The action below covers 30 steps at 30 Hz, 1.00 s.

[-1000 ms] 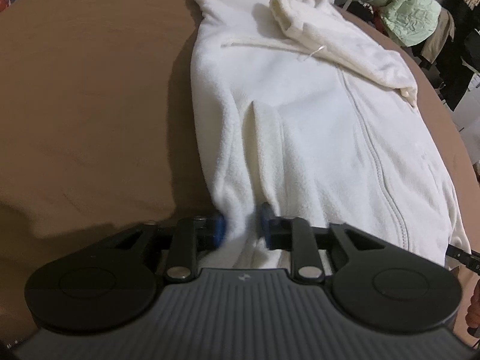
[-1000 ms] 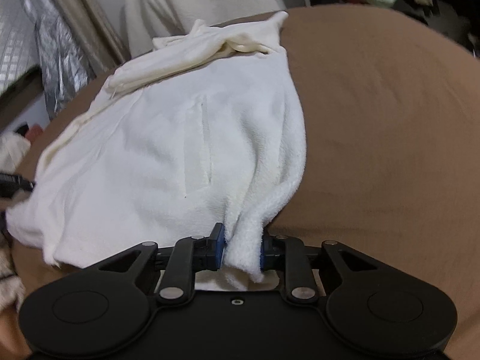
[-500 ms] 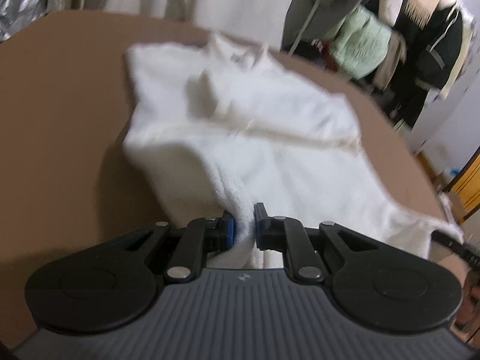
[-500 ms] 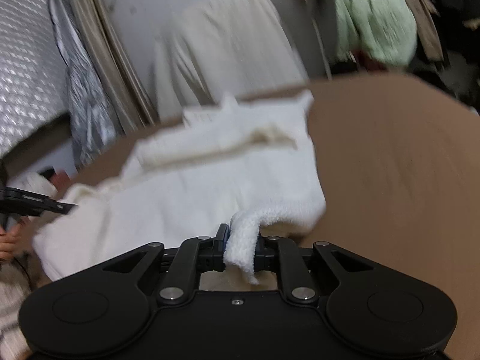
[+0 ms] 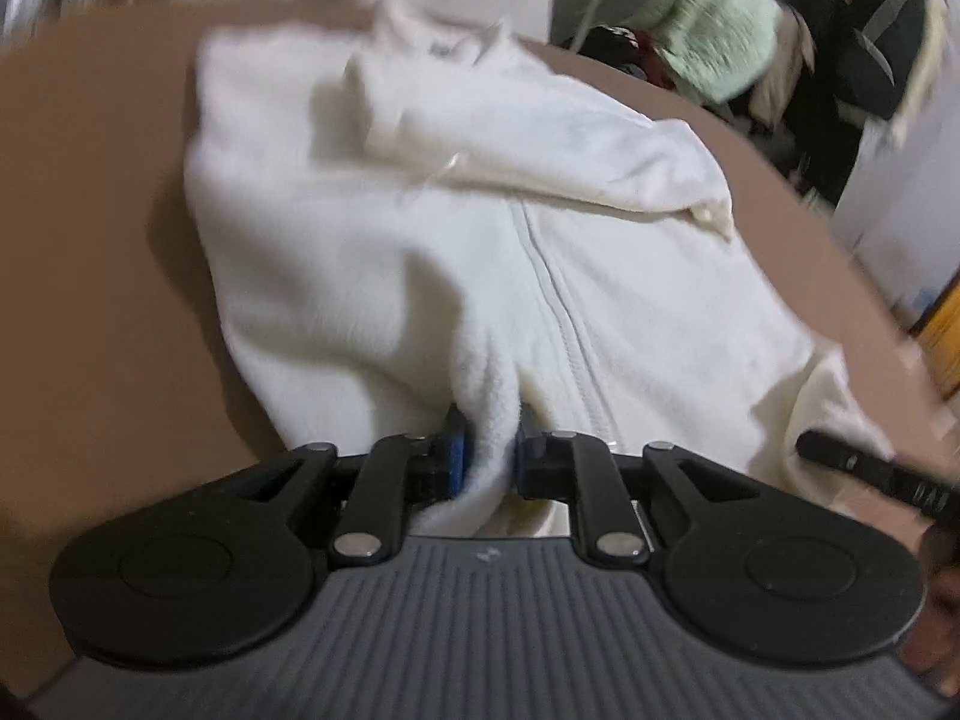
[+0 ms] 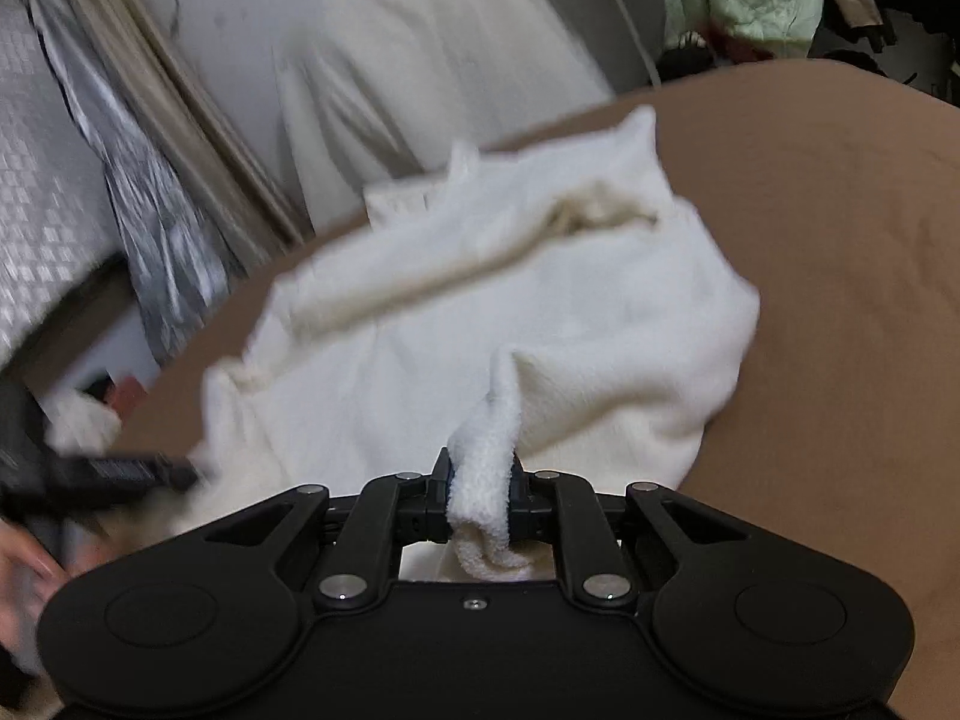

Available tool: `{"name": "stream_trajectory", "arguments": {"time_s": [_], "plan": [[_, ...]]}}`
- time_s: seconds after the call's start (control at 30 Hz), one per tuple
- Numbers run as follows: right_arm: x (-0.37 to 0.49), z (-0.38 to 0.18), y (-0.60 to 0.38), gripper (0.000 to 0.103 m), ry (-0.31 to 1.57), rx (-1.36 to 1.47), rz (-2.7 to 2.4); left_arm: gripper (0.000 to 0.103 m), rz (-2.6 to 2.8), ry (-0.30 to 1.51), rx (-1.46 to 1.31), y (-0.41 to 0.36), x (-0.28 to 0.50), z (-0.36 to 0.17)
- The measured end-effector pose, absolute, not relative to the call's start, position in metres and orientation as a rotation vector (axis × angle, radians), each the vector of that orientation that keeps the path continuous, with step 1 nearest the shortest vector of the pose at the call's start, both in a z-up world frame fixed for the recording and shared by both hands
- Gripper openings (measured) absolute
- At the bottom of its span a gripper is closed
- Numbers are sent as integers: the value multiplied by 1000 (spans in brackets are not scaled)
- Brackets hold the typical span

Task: Fold clothes
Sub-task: 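Pinch the fleece hem with both grippers to fold it toward the collar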

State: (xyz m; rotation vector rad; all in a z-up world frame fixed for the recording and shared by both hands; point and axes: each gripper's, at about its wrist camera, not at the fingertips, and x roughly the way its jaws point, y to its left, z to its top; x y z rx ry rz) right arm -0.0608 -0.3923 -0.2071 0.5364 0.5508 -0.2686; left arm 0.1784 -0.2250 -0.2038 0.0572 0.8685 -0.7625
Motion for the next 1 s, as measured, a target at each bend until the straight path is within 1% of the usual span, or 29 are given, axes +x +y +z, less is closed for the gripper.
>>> {"name": "stream_trajectory", "arguments": {"time_s": [0.07,0.1,0.13,0.17,0.2,0.27,0.3,0.4,0.47,0.53,0.6,0.7,0.73,0.8,0.83,0.87,0.9,0.93,0.97,1.0], "plan": [[-59,-208,-386,16,562,500,-279,23,-741,847,132,-226,168,-201],[-59,-208,-386,16,562,492,-281,28,-728,841,169,-226,163,-200],[-60,-208,-386,16,562,485,-283,37,-710,817,203,-225,159,-196],[-61,-208,-385,16,562,477,-284,42,-688,779,236,-222,155,-190],[-62,-208,-385,16,562,469,-286,50,-666,741,268,-220,151,-185],[-63,-208,-385,16,562,454,-290,56,-631,694,302,-214,146,-177],[-64,-208,-385,16,562,446,-292,60,-624,706,283,-211,148,-177],[-66,-208,-384,16,561,423,-297,63,-602,740,226,-201,153,-178],[-67,-208,-383,16,561,408,-301,70,-585,772,199,-195,156,-181],[-69,-208,-383,16,561,392,-305,81,-551,825,192,-190,162,-187],[-70,-207,-383,16,561,377,-308,87,-527,852,148,-181,166,-189],[-71,-207,-383,16,570,360,-323,92,-518,903,77,-172,170,-193],[-71,-207,-383,16,576,356,-330,96,-520,942,64,-171,171,-196],[-71,-207,-384,16,588,348,-345,98,-530,1053,54,-173,173,-205],[-71,-207,-384,19,594,345,-352,97,-537,1101,56,-175,172,-212],[-70,-207,-385,22,610,345,-372,95,-543,1110,51,-175,171,-216],[-69,-207,-386,31,629,349,-396,86,-559,1098,47,-175,169,-216],[-68,-208,-388,40,652,360,-420,59,-584,1082,45,-175,167,-214],[-67,-209,-390,44,676,375,-444,44,-602,1059,46,-176,165,-211],[-66,-210,-394,49,696,402,-462,28,-617,1031,50,-177,162,-206]]}}
